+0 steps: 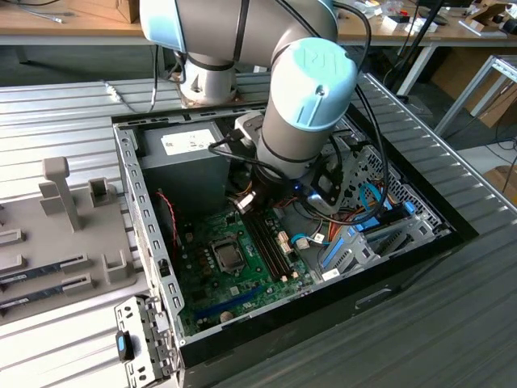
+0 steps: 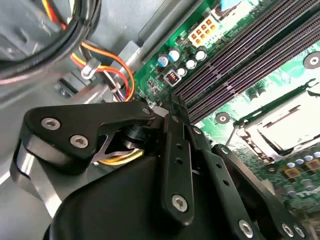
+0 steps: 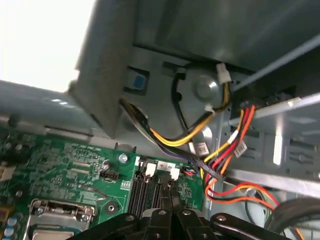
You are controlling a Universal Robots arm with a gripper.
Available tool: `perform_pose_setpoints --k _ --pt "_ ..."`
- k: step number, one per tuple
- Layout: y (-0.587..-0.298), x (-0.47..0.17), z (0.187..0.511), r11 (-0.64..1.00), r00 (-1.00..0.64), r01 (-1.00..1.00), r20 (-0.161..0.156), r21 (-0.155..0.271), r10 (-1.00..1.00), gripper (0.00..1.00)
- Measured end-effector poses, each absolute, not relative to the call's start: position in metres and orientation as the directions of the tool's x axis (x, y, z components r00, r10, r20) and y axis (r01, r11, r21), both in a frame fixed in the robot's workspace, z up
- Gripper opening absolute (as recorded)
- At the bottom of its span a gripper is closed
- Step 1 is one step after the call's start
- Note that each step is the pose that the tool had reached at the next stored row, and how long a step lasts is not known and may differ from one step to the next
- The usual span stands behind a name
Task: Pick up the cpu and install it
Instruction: 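Close the cpu cover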
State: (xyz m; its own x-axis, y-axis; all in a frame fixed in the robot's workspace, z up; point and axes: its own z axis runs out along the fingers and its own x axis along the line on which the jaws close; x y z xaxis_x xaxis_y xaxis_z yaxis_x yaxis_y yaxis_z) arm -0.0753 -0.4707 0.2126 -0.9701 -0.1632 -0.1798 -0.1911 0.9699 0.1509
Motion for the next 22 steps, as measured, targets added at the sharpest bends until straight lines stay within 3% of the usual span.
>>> perform_pose_setpoints --k 6,17,20,21,22 --pt "-0.471 -0.075 0.211 0.987 -0.983 -0.05 -0.18 0.151 -0.023 0.11" --pt "-0.476 -0.115 0.211 0.988 -0.98 -0.052 -0.199 0.144 -0.023 0.11" --pt "-0.479 -0.137 0.211 0.993 -0.976 -0.057 -0.213 0.105 -0.033 0.11" --pt "-0.482 -0.137 0.211 0.997 -0.976 -0.057 -0.211 0.054 -0.045 0.11" --pt "-0.482 -0.143 0.211 0.996 -0.976 -0.057 -0.213 0.072 -0.04 0.11"
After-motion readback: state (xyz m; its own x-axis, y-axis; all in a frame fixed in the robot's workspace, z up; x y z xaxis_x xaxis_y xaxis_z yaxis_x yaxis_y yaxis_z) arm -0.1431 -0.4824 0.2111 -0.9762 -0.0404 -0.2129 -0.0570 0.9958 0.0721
